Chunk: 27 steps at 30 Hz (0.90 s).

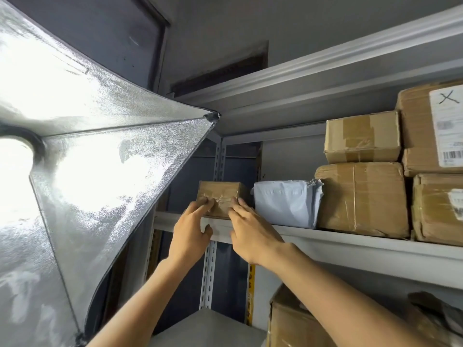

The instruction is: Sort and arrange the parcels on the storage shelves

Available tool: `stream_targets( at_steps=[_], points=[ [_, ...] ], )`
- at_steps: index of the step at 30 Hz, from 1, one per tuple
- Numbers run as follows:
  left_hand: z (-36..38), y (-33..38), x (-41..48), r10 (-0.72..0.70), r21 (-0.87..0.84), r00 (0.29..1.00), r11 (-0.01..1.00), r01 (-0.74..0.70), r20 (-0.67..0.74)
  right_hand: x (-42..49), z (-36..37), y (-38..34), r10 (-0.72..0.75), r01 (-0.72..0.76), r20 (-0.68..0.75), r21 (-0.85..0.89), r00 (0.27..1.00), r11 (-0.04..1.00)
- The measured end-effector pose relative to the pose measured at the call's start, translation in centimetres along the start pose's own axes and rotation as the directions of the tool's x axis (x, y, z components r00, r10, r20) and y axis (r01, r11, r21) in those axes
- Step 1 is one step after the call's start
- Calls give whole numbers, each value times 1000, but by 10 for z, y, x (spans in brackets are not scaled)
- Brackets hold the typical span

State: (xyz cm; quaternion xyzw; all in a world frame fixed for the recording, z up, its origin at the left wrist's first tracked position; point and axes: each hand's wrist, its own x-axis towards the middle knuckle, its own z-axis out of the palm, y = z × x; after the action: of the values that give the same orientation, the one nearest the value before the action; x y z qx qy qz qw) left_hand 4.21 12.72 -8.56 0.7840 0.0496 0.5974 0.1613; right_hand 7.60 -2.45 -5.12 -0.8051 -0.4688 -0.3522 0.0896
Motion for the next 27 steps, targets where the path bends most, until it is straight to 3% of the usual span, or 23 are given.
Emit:
stream_targets(
  at_steps=[2, 5, 10, 17, 21, 27],
  points=[
    [-5, 2, 1, -15, 12, 998, 1000, 14, 60, 0, -4, -3, -4, 4, 16, 21, 1000, 1000],
    [-13, 12, 2, -3, 2, 997, 1000, 3, 72, -7, -15, -3, 22, -15, -82, 84, 996, 996],
    [-12, 46, 10, 92, -7, 993, 996, -92, 79, -34, -40, 23, 45, -46, -119, -2, 992, 999],
    [2, 94, 24, 205, 194, 953, 949, -250, 224, -70, -68, 75, 136, -159, -191, -112, 972, 981],
    [14, 103, 34, 67, 122, 958, 987, -105, 279, -75, -75, 86, 191, -214, -200, -102, 961, 972],
    [29, 112, 46, -40, 30, 911, 999, 30, 411, -59, -68, 76, 355, -337, -106, 158, 929, 928]
  ],
)
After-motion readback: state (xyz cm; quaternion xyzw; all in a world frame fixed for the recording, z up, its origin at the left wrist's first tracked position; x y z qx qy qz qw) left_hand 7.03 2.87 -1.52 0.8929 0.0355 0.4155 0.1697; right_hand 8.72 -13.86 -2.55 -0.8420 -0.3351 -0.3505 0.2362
